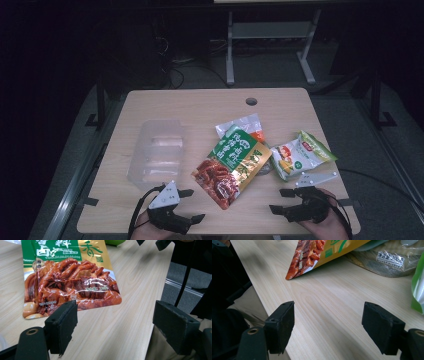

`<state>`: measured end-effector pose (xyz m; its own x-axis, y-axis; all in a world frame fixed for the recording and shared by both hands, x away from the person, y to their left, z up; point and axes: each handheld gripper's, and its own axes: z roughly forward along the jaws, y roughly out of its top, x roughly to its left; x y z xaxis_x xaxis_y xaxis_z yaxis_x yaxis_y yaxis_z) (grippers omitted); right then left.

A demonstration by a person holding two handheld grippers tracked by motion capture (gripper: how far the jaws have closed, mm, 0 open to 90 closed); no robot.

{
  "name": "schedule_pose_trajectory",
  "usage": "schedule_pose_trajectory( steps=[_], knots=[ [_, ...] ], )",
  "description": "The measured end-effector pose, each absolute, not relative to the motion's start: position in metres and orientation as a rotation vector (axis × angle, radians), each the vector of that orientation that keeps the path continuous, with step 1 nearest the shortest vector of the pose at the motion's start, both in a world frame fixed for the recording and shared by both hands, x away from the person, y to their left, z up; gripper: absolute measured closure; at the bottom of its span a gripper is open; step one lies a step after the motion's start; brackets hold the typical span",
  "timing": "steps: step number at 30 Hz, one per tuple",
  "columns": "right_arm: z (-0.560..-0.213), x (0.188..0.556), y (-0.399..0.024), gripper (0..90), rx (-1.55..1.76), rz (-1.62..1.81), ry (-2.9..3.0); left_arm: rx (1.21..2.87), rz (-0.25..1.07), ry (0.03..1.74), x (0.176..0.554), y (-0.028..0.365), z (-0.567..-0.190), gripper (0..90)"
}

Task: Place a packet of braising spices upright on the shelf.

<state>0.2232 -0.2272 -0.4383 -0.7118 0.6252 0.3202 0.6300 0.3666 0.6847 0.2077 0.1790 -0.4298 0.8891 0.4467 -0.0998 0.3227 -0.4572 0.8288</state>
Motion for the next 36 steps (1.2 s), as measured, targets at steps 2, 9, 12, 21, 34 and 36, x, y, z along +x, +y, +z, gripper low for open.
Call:
schedule_pose_trajectory(
  steps=[2,9,12,21,34,36],
  knots=[
    [-0.4383,0.2233,-0.2272,25.7,-1.187,-1.311,-2.593,2.083,0.158,0.556,0.2088,0.1793,-0.4302,19.1],
    [-0.4404,0.2262,-0.2267,25.7,-1.190,-1.301,-2.596,2.074,0.163,0.577,0.2101,0.1847,-0.4303,19.1],
    [-0.4411,0.2278,-0.2260,25.7,-1.192,-1.305,-2.592,2.072,0.171,0.581,0.2091,0.1865,-0.4291,19.1],
    [-0.4383,0.2235,-0.2222,25.8,-1.192,-1.305,-2.604,2.086,0.183,0.564,0.2066,0.1862,-0.4288,19.1],
    [-0.4358,0.2243,-0.2217,25.7,-1.196,-1.318,-2.620,2.085,0.181,0.563,0.2066,0.1850,-0.4299,19.1],
    [-0.4334,0.2238,-0.2233,25.8,-1.211,-1.332,-2.615,2.087,0.184,0.560,0.2057,0.1846,-0.4293,19.1]
  ],
)
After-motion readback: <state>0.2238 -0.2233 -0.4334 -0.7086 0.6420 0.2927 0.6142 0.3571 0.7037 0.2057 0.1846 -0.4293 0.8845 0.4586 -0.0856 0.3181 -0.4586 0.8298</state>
